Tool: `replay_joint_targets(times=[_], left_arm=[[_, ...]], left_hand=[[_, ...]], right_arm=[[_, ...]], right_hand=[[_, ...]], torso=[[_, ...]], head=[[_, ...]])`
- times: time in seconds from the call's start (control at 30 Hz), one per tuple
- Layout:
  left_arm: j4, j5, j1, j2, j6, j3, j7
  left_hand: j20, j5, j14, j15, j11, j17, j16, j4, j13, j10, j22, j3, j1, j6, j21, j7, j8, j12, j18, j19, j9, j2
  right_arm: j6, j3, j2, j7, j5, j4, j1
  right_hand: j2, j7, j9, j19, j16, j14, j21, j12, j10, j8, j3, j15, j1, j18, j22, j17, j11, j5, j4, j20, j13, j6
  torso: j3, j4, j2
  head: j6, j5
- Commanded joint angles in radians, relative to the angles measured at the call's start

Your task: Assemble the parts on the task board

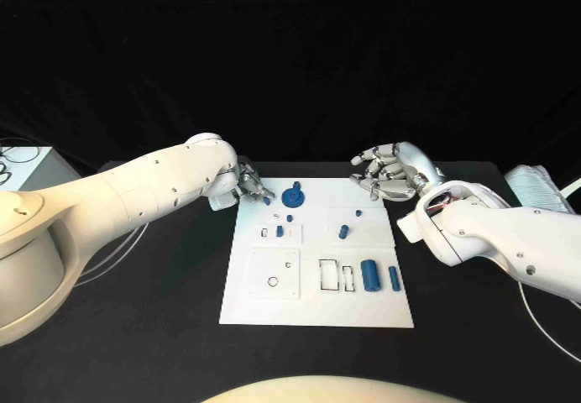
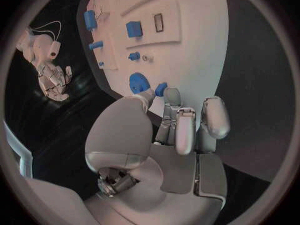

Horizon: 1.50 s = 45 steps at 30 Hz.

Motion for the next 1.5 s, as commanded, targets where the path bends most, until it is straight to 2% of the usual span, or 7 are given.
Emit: replay_joint_targets(times=[0.03,0.23,0.43,0.77,0.83,1.1,1.5], left_arm=[[0.005,0.025,-0.001,0.000,0.009,0.000,0.023],[0.007,0.028,-0.001,-0.003,0.018,0.000,0.025],[0.017,0.033,0.000,-0.013,0.010,0.000,0.025],[0.098,0.071,0.003,-0.070,-0.026,0.007,0.010],[0.135,0.079,0.004,-0.093,-0.035,0.009,0.002],[0.274,0.078,0.006,-0.172,-0.094,0.010,-0.017],[0.412,-0.008,0.003,-0.239,-0.186,-0.001,-0.063]], left_hand=[[-0.007,0.000,0.057,-0.008,-0.008,0.147,0.006,-0.026,-0.004,0.001,0.003,0.084,0.038,0.001,0.007,-0.009,0.013,0.001,-0.004,0.001,0.005,-0.011],[-0.008,0.000,0.058,-0.005,-0.006,0.151,0.010,-0.118,-0.017,0.012,0.011,0.310,0.027,-0.022,0.011,-0.001,0.050,-0.008,-0.005,0.004,0.032,-0.047],[-0.006,0.015,0.059,-0.003,-0.002,0.150,0.011,-0.186,-0.011,0.025,0.022,0.421,-0.029,-0.025,0.017,0.002,0.075,0.000,-0.007,0.009,0.052,-0.069],[-0.013,0.111,0.068,-0.011,-0.010,0.168,0.023,-0.234,0.048,0.079,0.054,0.474,-0.093,-0.004,0.034,-0.006,0.094,0.045,-0.013,0.035,0.063,-0.093],[-0.019,0.170,0.075,-0.018,-0.018,0.181,0.031,-0.248,0.081,0.110,0.070,0.482,-0.120,0.010,0.042,-0.013,0.101,0.068,-0.017,0.049,0.066,-0.104],[-0.033,0.294,0.087,-0.034,-0.035,0.210,0.046,-0.272,0.148,0.172,0.095,0.492,-0.170,0.044,0.054,-0.031,0.117,0.108,-0.022,0.072,0.076,-0.130],[-0.040,0.327,0.088,-0.041,-0.043,0.210,0.047,-0.276,0.200,0.206,0.124,0.496,-0.187,0.058,0.066,-0.039,0.126,0.140,-0.029,0.096,0.084,-0.137]], right_arm=[[0.007,0.000,0.001,0.002,-0.011,0.000,0.000],[0.008,0.000,0.002,0.001,-0.011,-0.002,0.000],[0.008,0.000,0.001,0.001,-0.011,-0.002,0.000],[0.008,0.000,-0.002,0.000,-0.011,-0.002,0.000],[0.007,0.000,-0.003,0.000,-0.011,-0.002,0.000],[0.006,0.000,-0.006,0.001,-0.010,-0.005,0.000],[0.005,0.000,-0.009,0.002,-0.007,-0.005,0.000]], right_hand=[[0.002,0.002,0.001,0.006,-0.003,0.007,-0.003,-0.002,0.000,0.004,0.003,0.000,-0.007,0.020,-0.001,0.001,-0.004,0.007,0.005,0.001,-0.001,-0.003],[0.002,0.002,0.001,0.006,-0.003,0.007,-0.003,-0.002,0.000,0.004,0.003,0.000,-0.007,0.020,-0.001,0.001,-0.004,0.007,0.005,0.001,-0.001,-0.003],[0.002,0.003,0.001,0.006,-0.004,0.007,-0.004,-0.002,0.000,0.004,0.003,0.000,-0.008,0.020,-0.001,0.001,-0.003,0.007,0.006,0.001,-0.001,-0.003],[0.002,0.003,0.001,0.006,-0.004,0.007,-0.004,-0.002,0.000,0.004,0.003,0.000,-0.008,0.020,-0.001,0.001,-0.003,0.007,0.006,0.001,-0.001,-0.003],[0.002,0.003,0.001,0.007,-0.004,0.007,-0.004,-0.002,0.000,0.004,0.003,0.000,-0.009,0.020,-0.002,0.001,-0.003,0.007,0.007,0.001,-0.002,-0.003],[0.002,0.003,0.001,0.007,-0.004,0.007,-0.004,-0.002,0.000,0.004,0.003,0.000,-0.009,0.020,-0.002,0.001,-0.003,0.007,0.007,0.001,-0.002,-0.003],[0.003,0.003,0.001,0.007,-0.005,0.007,-0.005,-0.001,0.000,0.005,0.003,0.000,-0.011,0.020,-0.002,0.001,-0.003,0.008,0.008,0.001,-0.002,-0.003]], torso=[[0.0008,0.0006,0.001],[0.0006,0.0008,0.001],[0.0006,0.0020,0.000],[-0.0002,0.0069,-0.008],[-0.0006,0.0081,-0.010],[-0.0020,0.0127,-0.015],[-0.0015,0.0121,-0.013]], head=[[0.000,-0.001],[-0.002,-0.001],[-0.001,0.000],[-0.002,-0.001],[-0.004,0.000],[-0.010,0.000],[-0.014,0.006]])
